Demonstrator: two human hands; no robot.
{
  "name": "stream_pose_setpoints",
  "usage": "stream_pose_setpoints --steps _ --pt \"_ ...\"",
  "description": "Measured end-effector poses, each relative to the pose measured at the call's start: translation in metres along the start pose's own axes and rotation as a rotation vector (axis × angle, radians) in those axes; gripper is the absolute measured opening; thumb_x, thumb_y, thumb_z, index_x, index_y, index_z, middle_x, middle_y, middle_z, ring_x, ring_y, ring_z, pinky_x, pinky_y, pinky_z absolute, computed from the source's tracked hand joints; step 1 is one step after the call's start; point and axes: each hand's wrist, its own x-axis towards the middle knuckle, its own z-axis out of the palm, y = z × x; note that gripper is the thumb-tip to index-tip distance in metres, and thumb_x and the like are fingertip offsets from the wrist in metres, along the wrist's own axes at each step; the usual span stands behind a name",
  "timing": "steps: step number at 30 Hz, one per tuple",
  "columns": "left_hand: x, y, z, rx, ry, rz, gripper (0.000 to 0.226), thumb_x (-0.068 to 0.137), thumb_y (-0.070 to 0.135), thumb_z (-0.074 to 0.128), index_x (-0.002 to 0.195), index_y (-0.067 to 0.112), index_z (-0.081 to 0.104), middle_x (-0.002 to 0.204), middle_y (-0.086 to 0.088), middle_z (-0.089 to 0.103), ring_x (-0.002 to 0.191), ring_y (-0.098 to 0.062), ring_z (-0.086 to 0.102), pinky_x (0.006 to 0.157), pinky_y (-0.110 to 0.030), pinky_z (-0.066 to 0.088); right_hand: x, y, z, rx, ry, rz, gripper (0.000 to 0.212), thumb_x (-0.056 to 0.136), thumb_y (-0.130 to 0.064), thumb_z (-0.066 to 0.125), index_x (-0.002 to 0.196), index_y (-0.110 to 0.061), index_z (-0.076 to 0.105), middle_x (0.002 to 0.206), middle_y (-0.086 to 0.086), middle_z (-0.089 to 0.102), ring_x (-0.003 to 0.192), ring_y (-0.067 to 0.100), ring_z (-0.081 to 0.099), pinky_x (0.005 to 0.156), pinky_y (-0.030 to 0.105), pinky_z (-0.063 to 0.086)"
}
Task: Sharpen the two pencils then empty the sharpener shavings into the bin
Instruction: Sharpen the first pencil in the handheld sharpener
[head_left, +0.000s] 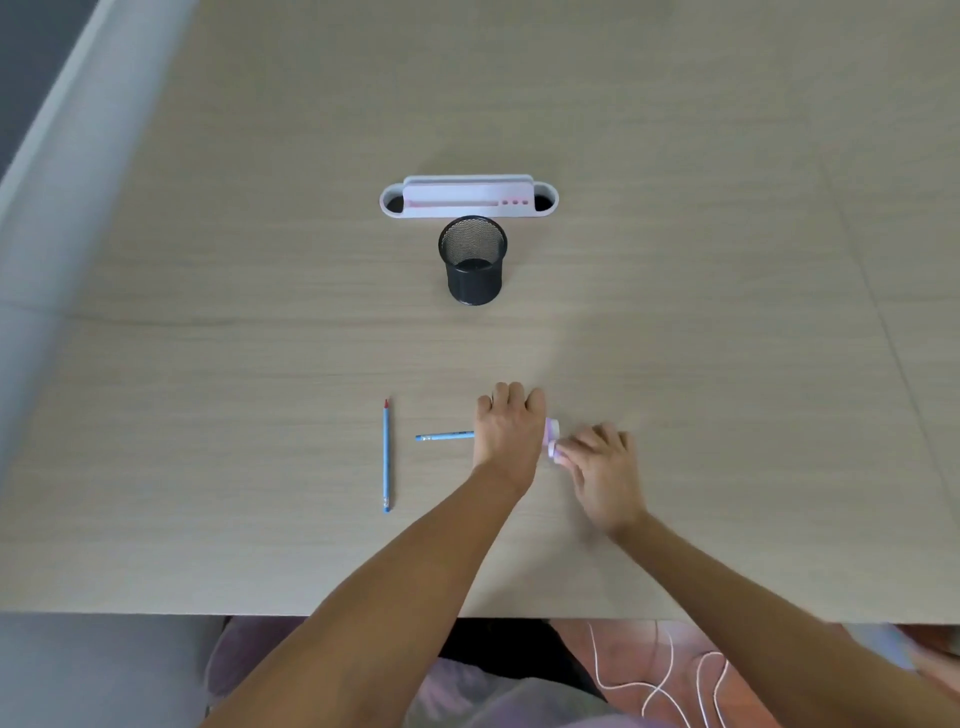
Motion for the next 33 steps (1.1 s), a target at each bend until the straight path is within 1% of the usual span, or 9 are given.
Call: stream_pose_setpoints --steps 4,8,16,19,22,25,28,30,33 --pt "0.0 -0.001 0.003 -0.02 0.035 0.011 0.051 0.048 0.023 0.08 0.087 0.019 0.048 0.083 0.0 0.054 0.077 -0.019 0.049 0.061 -0.027 0.033 -0.016 -0.006 -0.032 0.086 0.125 -0.052 0.021 0.088 -0.023 0.048 0.081 -0.021 0.068 0.078 -0.007 0.061 0.084 0.016 0.044 0.078 0.025 0.021" --pt "0.002 -0.002 0.002 -0.043 0.022 0.013 0.049 0.048 0.024 0.081 0.087 0.019 0.05 0.083 0.0 0.056 0.077 -0.02 0.051 0.062 -0.027 0.036 0.037 -0.001 -0.044 -0.044 0.269 -0.131 0.007 0.084 -0.02 0.065 0.078 -0.024 0.067 0.077 -0.008 0.063 0.082 0.019 0.048 0.075 0.031 0.028" --pt "0.0 0.0 0.0 -0.01 -0.01 -0.005 0.055 0.029 0.025 0.083 0.074 0.022 0.051 0.07 0.002 0.052 0.067 -0.018 0.049 0.055 -0.027 0.025 0.004 0.002 -0.001 -0.042 -0.045 -0.003 0.016 0.082 -0.02 0.056 0.072 -0.024 0.068 0.071 -0.006 0.06 0.078 0.021 0.047 0.068 0.029 0.024" --pt "0.002 0.002 -0.001 -0.015 0.005 0.027 0.054 0.032 0.025 0.083 0.075 0.022 0.052 0.072 0.002 0.054 0.069 -0.018 0.05 0.056 -0.026 0.032 -0.024 -0.014 -0.03 0.116 0.098 0.015 0.025 0.089 -0.022 0.044 0.08 -0.021 0.068 0.079 -0.006 0.061 0.085 0.018 0.042 0.074 0.025 0.02" --pt "0.002 0.001 0.0 -0.058 0.008 0.032 0.04 0.062 0.023 0.076 0.093 0.018 0.051 0.089 -0.002 0.054 0.086 -0.022 0.051 0.067 -0.029 0.038 0.011 -0.046 -0.065 0.131 0.259 -0.149 0.016 0.084 -0.011 0.051 0.079 -0.019 0.063 0.08 -0.007 0.06 0.085 0.018 0.045 0.076 0.03 0.026" --pt "0.002 -0.001 -0.001 -0.1 0.015 0.018 0.04 0.057 0.031 0.078 0.085 0.018 0.053 0.08 -0.002 0.055 0.076 -0.022 0.051 0.06 -0.03 0.036 0.055 -0.05 -0.074 0.147 0.261 0.045 0.015 0.086 -0.013 0.047 0.079 -0.019 0.059 0.085 -0.004 0.059 0.084 0.019 0.047 0.074 0.027 0.022" --pt "0.005 -0.002 0.003 -0.071 0.014 0.025 0.055 0.032 0.029 0.085 0.074 0.019 0.05 0.069 0.0 0.053 0.066 -0.021 0.049 0.054 -0.028 0.033 0.056 -0.013 -0.05 0.099 -0.018 0.217 0.014 0.091 -0.012 0.05 0.087 -0.014 0.063 0.09 0.005 0.059 0.084 0.027 0.052 0.073 0.03 0.029" --pt "0.003 -0.003 0.004 -0.031 0.009 0.013 0.056 0.03 0.026 0.083 0.075 0.02 0.05 0.071 0.001 0.053 0.068 -0.019 0.049 0.055 -0.027 0.033 0.032 0.002 -0.035 0.146 -0.282 0.138 0.02 0.093 -0.014 0.047 0.084 -0.009 0.064 0.083 0.01 0.056 0.076 0.029 0.053 0.07 0.037 0.042" --pt "0.002 -0.002 0.002 -0.022 0.032 0.011 0.053 0.029 0.022 0.081 0.073 0.021 0.051 0.07 0.003 0.053 0.067 -0.018 0.049 0.054 -0.026 0.031 0.008 0.003 -0.033 0.257 -0.46 0.064 0.027 0.096 -0.014 0.042 0.075 -0.001 0.056 0.071 0.011 0.049 0.062 0.022 0.042 0.06 0.032 0.036"
